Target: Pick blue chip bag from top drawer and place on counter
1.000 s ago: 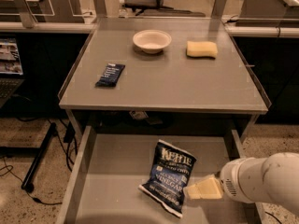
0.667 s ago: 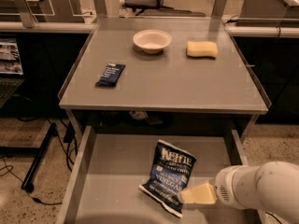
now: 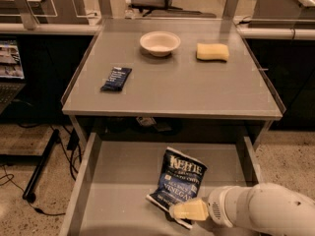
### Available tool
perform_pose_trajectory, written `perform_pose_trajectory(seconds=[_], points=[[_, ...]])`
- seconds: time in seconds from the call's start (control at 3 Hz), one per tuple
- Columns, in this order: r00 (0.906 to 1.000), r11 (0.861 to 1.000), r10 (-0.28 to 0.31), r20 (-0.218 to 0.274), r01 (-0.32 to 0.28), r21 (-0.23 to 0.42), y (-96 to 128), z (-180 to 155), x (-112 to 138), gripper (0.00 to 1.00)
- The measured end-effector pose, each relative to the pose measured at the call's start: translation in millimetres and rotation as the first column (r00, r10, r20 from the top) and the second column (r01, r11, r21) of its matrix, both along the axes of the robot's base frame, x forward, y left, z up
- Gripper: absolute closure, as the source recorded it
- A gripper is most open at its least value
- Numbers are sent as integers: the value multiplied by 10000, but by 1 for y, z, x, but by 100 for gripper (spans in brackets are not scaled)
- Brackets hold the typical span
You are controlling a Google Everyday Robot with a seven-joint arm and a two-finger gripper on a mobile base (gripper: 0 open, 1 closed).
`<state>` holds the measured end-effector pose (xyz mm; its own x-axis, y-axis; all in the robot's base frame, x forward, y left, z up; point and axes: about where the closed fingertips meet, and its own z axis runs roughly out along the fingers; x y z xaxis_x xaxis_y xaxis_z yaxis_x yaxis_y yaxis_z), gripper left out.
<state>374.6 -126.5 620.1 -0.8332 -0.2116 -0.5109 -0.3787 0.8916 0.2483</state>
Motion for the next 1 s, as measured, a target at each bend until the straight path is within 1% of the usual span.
perform_pose_trajectory(seconds=[0.33,0.67,1.0], points=[[9989,9981,334,341,-351,505,28,1,13,0],[9937,9922,804,774,-872,892,62,9,25,0],[9900,9913,1126,846,-1178,594,75,-2,24,0]])
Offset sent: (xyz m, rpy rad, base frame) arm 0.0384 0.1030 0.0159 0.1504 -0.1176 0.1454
